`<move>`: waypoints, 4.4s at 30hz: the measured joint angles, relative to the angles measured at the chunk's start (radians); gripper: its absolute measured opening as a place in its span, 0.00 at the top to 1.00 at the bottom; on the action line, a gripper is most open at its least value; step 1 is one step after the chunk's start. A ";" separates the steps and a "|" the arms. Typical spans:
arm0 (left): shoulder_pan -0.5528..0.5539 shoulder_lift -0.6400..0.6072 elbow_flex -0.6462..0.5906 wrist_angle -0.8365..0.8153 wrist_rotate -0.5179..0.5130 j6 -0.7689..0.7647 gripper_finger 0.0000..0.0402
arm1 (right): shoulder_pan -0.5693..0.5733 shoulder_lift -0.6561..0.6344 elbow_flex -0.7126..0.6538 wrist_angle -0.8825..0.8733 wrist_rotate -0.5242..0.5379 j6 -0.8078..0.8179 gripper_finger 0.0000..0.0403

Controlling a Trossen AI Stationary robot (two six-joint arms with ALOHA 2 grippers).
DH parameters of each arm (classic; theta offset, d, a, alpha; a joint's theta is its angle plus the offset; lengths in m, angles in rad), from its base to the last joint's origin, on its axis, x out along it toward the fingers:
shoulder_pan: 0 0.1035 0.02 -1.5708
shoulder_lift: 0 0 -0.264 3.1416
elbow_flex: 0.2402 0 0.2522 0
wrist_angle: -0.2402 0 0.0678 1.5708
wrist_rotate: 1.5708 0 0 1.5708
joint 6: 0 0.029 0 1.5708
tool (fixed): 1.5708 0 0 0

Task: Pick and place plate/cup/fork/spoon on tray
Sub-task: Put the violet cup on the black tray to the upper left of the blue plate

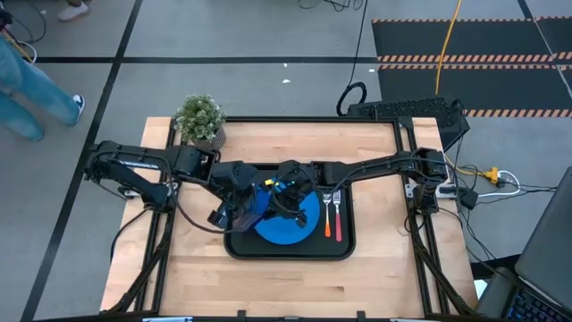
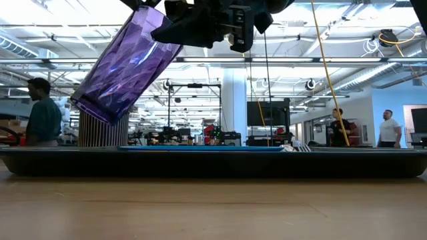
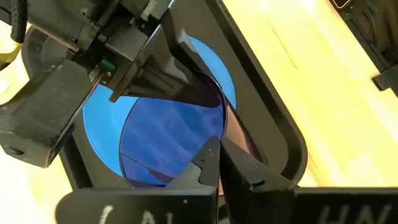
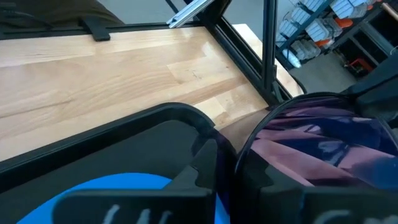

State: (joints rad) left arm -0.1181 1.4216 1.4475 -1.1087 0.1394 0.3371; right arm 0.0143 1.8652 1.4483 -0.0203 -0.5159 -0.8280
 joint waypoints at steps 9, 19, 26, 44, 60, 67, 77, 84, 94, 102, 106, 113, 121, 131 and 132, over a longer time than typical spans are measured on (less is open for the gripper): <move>0.000 0.000 0.001 -0.015 -0.001 -0.007 1.00 | 0.000 0.000 0.000 0.003 -0.001 0.000 0.97; -0.009 0.000 0.001 -0.006 0.016 -0.086 0.99 | 0.003 0.000 0.000 0.000 -0.008 -0.034 0.99; -0.017 -0.009 0.000 -0.004 0.026 -0.089 0.98 | 0.036 0.000 0.000 0.002 0.079 -0.113 0.99; -0.022 -0.029 -0.048 -0.109 -0.066 -0.172 0.76 | 0.044 -0.003 0.000 0.089 0.083 -0.029 0.90; -0.031 -0.042 -0.048 -0.093 -0.062 -0.166 0.75 | 0.042 -0.003 0.000 0.052 0.092 0.028 0.89; -0.045 -0.042 -0.047 -0.092 -0.061 -0.176 0.75 | 0.040 -0.003 -0.027 0.065 0.094 0.024 0.84; -0.056 -0.042 -0.047 -0.092 -0.061 -0.177 0.75 | 0.038 -0.002 -0.090 0.214 0.098 0.085 0.56; -0.056 -0.042 -0.046 -0.092 -0.061 -0.179 0.75 | 0.038 -0.001 -0.101 0.225 0.100 0.087 0.53; -0.014 -0.042 -0.046 -0.082 -0.160 -0.089 0.75 | 0.042 -0.038 -0.103 0.182 0.226 0.085 0.56; 0.181 -0.043 -0.108 0.004 -0.034 -0.065 0.75 | 0.078 -0.268 -0.103 -0.049 0.307 0.171 0.56; 0.298 -0.042 -0.188 0.139 0.088 -0.079 0.75 | 0.108 -0.390 -0.103 -0.161 0.307 0.226 0.56; 0.480 -0.042 -0.341 0.356 0.360 -0.237 0.75 | 0.152 -0.580 -0.247 -0.120 0.306 0.267 0.56; 0.522 -0.042 -0.518 0.693 0.724 -0.551 0.75 | 0.150 -0.773 -0.503 0.205 0.329 0.267 0.56; 0.487 -0.042 -0.648 0.859 0.650 -0.784 0.75 | 0.150 -0.843 -0.597 0.330 0.416 0.300 0.56; 0.477 -0.042 -0.657 0.891 0.653 -0.806 0.75 | 0.150 -0.843 -0.597 0.330 0.416 0.300 0.56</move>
State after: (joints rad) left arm 0.3588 1.3796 0.7901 -0.2177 0.7926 -0.4693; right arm 0.1638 1.0225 0.8513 0.3099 -0.0998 -0.5283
